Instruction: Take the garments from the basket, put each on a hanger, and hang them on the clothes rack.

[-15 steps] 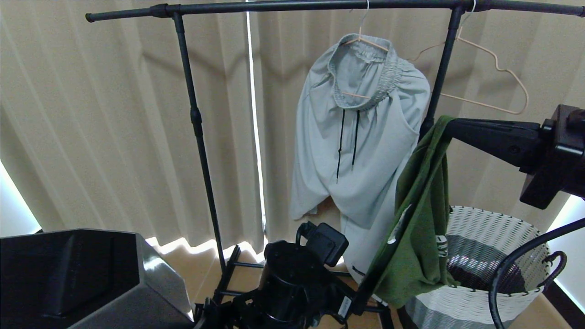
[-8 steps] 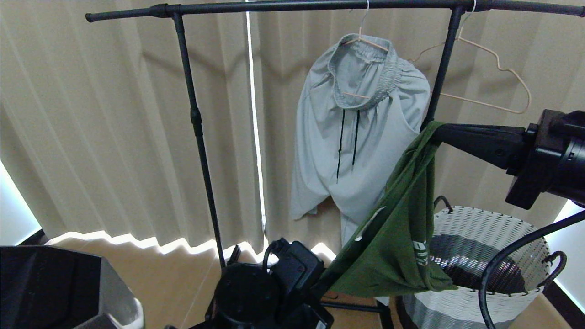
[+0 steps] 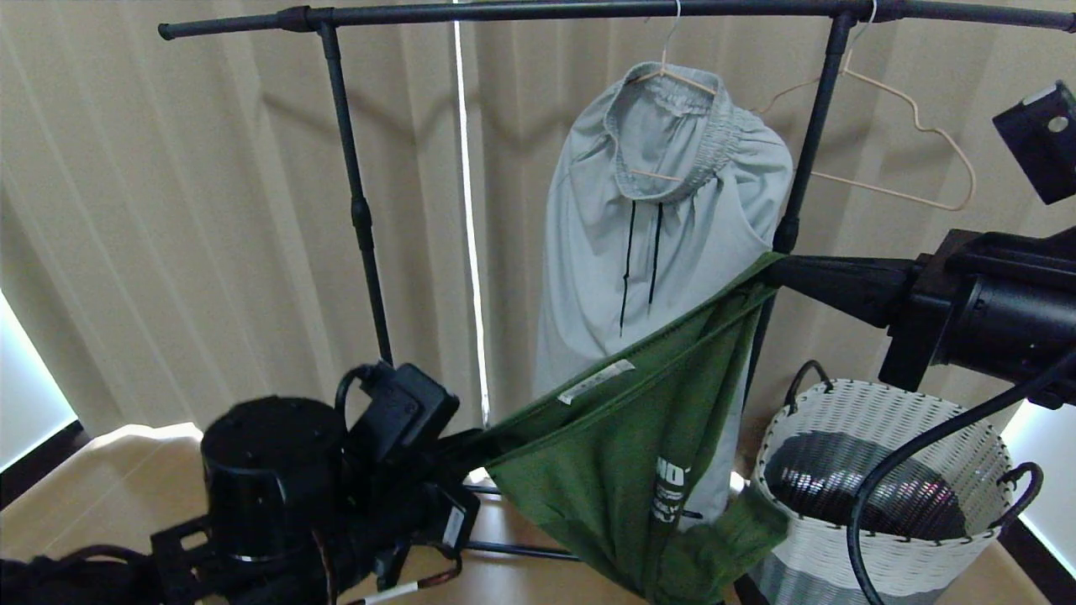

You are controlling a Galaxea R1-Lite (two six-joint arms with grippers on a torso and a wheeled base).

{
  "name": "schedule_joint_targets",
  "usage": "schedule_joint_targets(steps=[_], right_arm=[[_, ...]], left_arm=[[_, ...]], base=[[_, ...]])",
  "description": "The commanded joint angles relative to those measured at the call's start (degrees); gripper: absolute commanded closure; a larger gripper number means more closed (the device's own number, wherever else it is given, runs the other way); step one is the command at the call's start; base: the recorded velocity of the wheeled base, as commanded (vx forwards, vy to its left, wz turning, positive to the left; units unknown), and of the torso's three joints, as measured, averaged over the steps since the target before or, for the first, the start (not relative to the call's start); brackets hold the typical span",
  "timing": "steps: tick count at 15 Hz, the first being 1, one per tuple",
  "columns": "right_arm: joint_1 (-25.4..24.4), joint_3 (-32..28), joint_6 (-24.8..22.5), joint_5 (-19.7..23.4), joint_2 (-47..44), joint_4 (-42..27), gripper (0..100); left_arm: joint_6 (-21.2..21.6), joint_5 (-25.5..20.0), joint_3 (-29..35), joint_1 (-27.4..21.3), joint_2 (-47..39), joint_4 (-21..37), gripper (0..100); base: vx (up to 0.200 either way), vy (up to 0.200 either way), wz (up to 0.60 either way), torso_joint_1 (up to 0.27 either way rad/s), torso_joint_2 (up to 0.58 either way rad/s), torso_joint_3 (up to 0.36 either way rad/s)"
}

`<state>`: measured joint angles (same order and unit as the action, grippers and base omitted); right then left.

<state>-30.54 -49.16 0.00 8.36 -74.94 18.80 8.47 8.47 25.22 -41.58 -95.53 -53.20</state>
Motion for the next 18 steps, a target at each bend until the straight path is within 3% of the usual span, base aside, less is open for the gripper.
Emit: schedule_joint_targets(steps=[1,3,4,5,8,12,18], right_arm=[[0.0,-0.1,0.0,0.0,0.0,0.3,100],[1.4,0.2,-0.1,0.0,-0.5,4.0,100],[2.2,0.4,-0.2,0.0,-0.7,5.4,100],[2.8,0.4,-0.2,-0.1,-0.7,5.6,100],[5.0,0.1,-0.3,-0.1,-0.7,5.7,100],[6.5,0.2,0.2,-0.1,-1.5,6.2,100],[8.5,-0.1,1.1,0.1,-4.6,14.9,100]], left_arm=[[0.1,-3.5,19.2,6.1,14.9,23.4,100],[-0.3,-7.4,31.8,8.7,16.4,39.9,100],[-0.4,-9.0,36.5,9.5,16.2,45.8,100],[-0.7,-9.4,38.3,9.7,15.9,48.2,100],[-2.4,-9.4,38.4,9.2,14.8,48.1,100],[-9.5,-9.4,38.2,8.3,13.7,46.5,100],[-10.3,-9.4,43.0,7.4,13.2,44.3,100]], base=[[0.0,0.0,0.0,0.0,0.0,0.0],[0.0,0.0,0.0,0.0,0.0,0.0],[0.0,0.0,0.0,0.0,0.0,0.0],[0.0,0.0,0.0,0.0,0.0,0.0],[0.0,0.0,0.0,0.0,0.0,0.0],[0.0,0.0,0.0,0.0,0.0,0.0],[0.0,0.0,0.0,0.0,0.0,0.0]])
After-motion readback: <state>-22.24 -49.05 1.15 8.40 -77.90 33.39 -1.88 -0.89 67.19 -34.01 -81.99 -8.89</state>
